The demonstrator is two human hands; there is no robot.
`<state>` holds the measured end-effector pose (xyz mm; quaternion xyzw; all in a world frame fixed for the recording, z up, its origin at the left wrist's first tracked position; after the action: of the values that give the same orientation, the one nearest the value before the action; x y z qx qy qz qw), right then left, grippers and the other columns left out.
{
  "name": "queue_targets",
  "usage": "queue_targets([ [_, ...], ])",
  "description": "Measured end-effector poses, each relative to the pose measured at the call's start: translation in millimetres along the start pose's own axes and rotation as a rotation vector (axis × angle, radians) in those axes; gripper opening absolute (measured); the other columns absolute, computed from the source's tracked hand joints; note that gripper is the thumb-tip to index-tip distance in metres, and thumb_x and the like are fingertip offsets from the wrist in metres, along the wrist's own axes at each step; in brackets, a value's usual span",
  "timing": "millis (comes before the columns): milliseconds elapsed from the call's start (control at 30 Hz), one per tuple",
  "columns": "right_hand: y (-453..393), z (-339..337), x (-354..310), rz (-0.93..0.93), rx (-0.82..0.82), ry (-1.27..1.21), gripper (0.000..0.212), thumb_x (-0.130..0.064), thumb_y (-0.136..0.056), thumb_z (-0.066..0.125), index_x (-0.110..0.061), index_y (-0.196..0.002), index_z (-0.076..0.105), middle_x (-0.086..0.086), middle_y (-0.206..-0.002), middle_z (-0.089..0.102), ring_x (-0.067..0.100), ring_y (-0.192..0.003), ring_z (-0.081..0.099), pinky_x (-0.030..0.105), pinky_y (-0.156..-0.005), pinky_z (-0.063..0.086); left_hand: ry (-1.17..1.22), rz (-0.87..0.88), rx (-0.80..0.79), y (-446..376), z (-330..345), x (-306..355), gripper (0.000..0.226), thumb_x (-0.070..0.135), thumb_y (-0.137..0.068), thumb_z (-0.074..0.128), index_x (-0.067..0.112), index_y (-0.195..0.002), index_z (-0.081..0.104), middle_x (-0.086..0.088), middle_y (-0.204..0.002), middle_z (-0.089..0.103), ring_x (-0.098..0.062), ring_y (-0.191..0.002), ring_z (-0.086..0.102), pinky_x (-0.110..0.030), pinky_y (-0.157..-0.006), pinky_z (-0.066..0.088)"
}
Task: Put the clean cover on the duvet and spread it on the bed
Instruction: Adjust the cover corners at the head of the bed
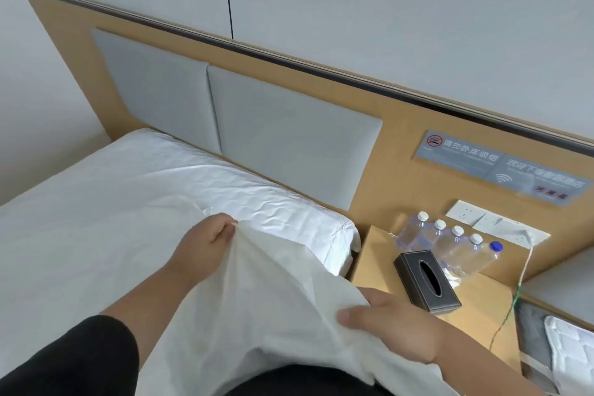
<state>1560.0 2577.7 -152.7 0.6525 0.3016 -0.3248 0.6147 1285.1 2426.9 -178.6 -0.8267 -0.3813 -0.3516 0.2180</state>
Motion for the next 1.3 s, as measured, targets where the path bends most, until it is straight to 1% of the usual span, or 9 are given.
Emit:
queue_targets([
  [167, -16.6, -21.0, 2.1, 0.036, 0.002, -0.032, 0.035, -0.039, -0.073, 0.072, -0.033, -0.107, 0.079, 0.001, -0.116, 0.076, 0.018, -0.109, 0.072, 0.027, -0.088, 0.055, 0.109, 0.065, 0.042, -28.9, -66.4, 43.0, 0.021, 0.022, -0.101, 0.046, 0.025, -0.084, 0.059, -0.004, -0.078, 0.058, -0.011, -0.069, 0.049, -0.029, -0.065, 0.039],
  [267, -22.8, -26.1, -9.0, -0.015, -0.015, -0.040, 0.029, -0.030, -0.086, 0.068, -0.039, -0.113, 0.075, 0.001, -0.121, 0.074, 0.021, -0.115, 0.069, 0.035, -0.100, 0.053, -0.087, 0.143, -0.096, -32.5, -98.3, 65.5, 0.019, 0.040, -0.093, 0.044, 0.028, -0.088, 0.057, 0.009, -0.070, 0.055, -0.003, -0.062, 0.047, -0.027, -0.060, 0.039],
  [500, -22.1, -24.5, -25.2, -0.173, 0.004, 0.183, 0.033, -0.026, -0.099, 0.062, -0.005, -0.124, 0.064, 0.023, -0.124, 0.064, 0.034, -0.113, 0.065, 0.053, -0.105, 0.045, -0.683, -0.335, -0.968, 30.8, -46.4, -34.5, 0.036, 0.066, -0.093, 0.052, 0.041, -0.114, 0.067, 0.025, -0.102, 0.062, 0.007, -0.092, 0.054, -0.013, -0.082, 0.040],
  [633, -18.4, -5.8, -37.8, -0.181, -0.048, 0.417, 0.036, -0.035, -0.090, 0.065, -0.026, -0.125, 0.066, -0.006, -0.117, 0.073, 0.014, -0.111, 0.068, 0.038, -0.101, 0.051, -0.456, -0.378, -0.761, 7.6, -29.9, -52.2, 0.048, 0.062, -0.099, 0.042, 0.041, -0.141, 0.047, 0.017, -0.134, 0.052, -0.010, -0.108, 0.061, -0.020, -0.088, 0.047],
  [800, -11.8, 18.0, -44.8, -0.184, -0.186, 0.483, 0.054, -0.044, -0.082, 0.078, -0.046, -0.132, 0.060, -0.024, -0.130, 0.064, -0.006, -0.121, 0.058, 0.015, -0.097, 0.045, -0.554, 0.119, -0.765, -16.9, 22.0, -14.6, 0.092, 0.033, -0.085, 0.068, 0.050, -0.155, 0.011, 0.023, -0.163, 0.012, -0.006, -0.147, 0.019, -0.028, -0.118, 0.021],
  [933, -17.3, 22.5, -40.7, -0.100, -0.186, 0.681, 0.074, -0.041, -0.091, 0.073, -0.061, -0.145, 0.028, -0.047, -0.136, 0.039, -0.039, -0.114, 0.031, 0.015, -0.112, 0.032, -0.392, 0.259, -1.011, -0.7, 73.0, 20.7, 0.061, 0.043, -0.090, 0.057, 0.060, -0.143, 0.035, 0.024, -0.153, 0.037, -0.006, -0.144, 0.029, -0.034, -0.120, 0.023],
  [1067, -7.8, 20.3, -45.6, -0.119, -0.104, 0.627, 0.067, -0.056, -0.076, 0.069, -0.066, -0.137, 0.041, -0.043, -0.135, 0.050, -0.025, -0.122, 0.042, 0.021, -0.107, 0.036, -0.407, 0.227, -1.190, 9.1, 87.8, 25.8, 0.058, 0.063, -0.072, 0.056, 0.073, -0.127, 0.039, 0.031, -0.143, 0.045, -0.005, -0.137, 0.040, -0.038, -0.113, 0.031],
  [1167, -4.4, 24.0, -44.6, -0.181, -0.108, 0.560, 0.053, -0.051, -0.081, 0.064, -0.053, -0.133, 0.052, -0.034, -0.129, 0.059, -0.012, -0.120, 0.054, 0.026, -0.102, 0.043, -0.626, 0.399, -1.181, 16.1, 99.2, 28.1, 0.051, 0.046, -0.080, 0.064, 0.044, -0.129, 0.051, 0.011, -0.134, 0.056, -0.017, -0.128, 0.049, -0.041, -0.110, 0.031],
  [1300, -9.2, 25.1, -44.0, -0.285, -0.130, 0.480, 0.026, -0.043, -0.089, 0.061, -0.028, -0.109, 0.067, -0.015, -0.096, 0.071, -0.003, -0.089, 0.064, 0.023, -0.080, 0.047, -0.666, 0.421, -1.115, 27.9, 115.3, 27.6, 0.017, 0.032, -0.080, 0.060, 0.026, -0.068, 0.050, 0.007, -0.073, 0.056, -0.016, -0.071, 0.053, -0.034, -0.074, 0.045],
])
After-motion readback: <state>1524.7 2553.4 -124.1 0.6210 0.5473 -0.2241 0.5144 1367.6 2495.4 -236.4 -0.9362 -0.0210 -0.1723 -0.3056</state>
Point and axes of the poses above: each hand's wrist, its own y-axis away from the middle knuckle, its own z-axis out of the palm, x = y × z, the point moved 9 cm from there along -y, towards the middle knuckle
